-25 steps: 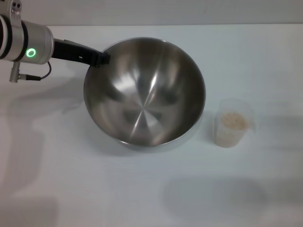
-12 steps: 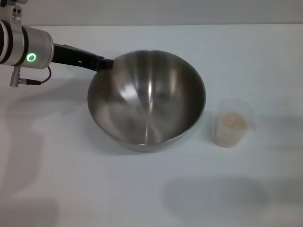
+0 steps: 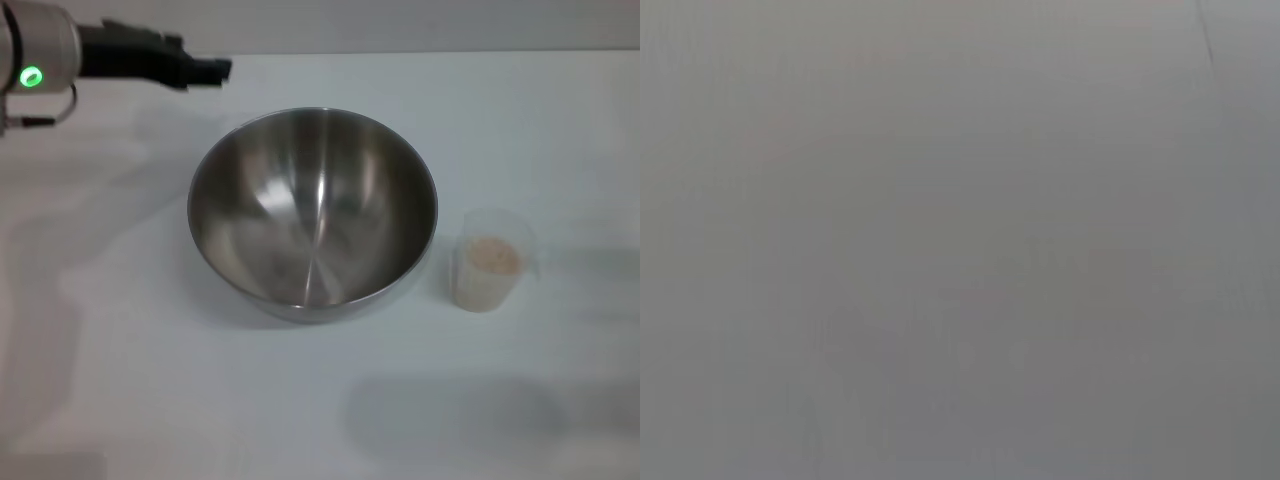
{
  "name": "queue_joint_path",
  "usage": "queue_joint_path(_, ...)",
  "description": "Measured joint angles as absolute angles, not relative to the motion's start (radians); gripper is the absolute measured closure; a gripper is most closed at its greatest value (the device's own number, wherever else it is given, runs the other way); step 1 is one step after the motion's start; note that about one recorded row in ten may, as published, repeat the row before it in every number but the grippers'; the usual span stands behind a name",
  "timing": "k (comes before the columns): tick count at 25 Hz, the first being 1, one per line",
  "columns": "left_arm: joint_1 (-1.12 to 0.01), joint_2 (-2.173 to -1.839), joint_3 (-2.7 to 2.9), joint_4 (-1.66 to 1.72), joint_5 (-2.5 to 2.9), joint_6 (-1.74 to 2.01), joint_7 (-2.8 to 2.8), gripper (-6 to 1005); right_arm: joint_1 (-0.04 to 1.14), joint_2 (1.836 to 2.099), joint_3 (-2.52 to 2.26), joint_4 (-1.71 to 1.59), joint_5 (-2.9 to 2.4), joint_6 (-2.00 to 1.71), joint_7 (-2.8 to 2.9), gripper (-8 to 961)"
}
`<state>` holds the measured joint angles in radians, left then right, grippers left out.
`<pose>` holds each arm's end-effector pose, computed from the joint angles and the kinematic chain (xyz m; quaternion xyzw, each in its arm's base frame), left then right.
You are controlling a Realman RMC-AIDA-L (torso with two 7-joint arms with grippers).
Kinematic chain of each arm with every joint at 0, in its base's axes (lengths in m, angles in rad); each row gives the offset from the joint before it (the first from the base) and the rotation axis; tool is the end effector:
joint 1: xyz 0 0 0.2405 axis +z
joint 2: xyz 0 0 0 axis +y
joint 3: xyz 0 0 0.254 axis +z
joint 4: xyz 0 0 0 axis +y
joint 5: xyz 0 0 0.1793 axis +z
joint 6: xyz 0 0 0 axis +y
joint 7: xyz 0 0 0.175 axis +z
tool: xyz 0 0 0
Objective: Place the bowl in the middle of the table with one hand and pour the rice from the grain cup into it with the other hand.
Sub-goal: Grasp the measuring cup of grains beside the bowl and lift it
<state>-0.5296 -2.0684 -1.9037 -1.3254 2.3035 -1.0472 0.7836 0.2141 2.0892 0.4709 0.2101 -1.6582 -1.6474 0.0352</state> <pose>-0.1736 0.4007 0.0151 -0.8959 -0.2798 -0.0806 0.3354 0.3298 0.2532 0.0660 -0.5235 0.1842 0.3474 0.7558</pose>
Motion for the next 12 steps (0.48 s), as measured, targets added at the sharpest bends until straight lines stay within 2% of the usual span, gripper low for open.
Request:
queue_joint_path(2,-0.483,-2.069,-1.866,-1.39,2.304,-0.979,0.809,400,0.213,2.089,0.471,0.21,-1.658,-1.647,0.035,113)
queue_joint_path(5,-0.328,-2.07,-1.713,-1.507,2.303,-0.706,0.875,280,0.21,2.089,0.466,0.21,-1.658,-1.648,0.035,113)
queue_joint_path(8,-0.147,-2.065,-1.49,-1.548,2.31,-0.232,0.945,191,0.204,2.089,0.462,0.21,-1.658,-1.651,0.035,113)
queue_joint_path(10,-0.083,-2.064,-1.371,-1.509,2.322,0.075,0.966,131,0.201,2.089,0.454,0.21,-1.658,-1.662,0.035,113)
queue_joint_path(12,-0.052,-2.064,-1.287,-1.426,2.348,0.366,0.958,132,0.195,2.089,0.424,0.21,-1.658,-1.684,0.035,113)
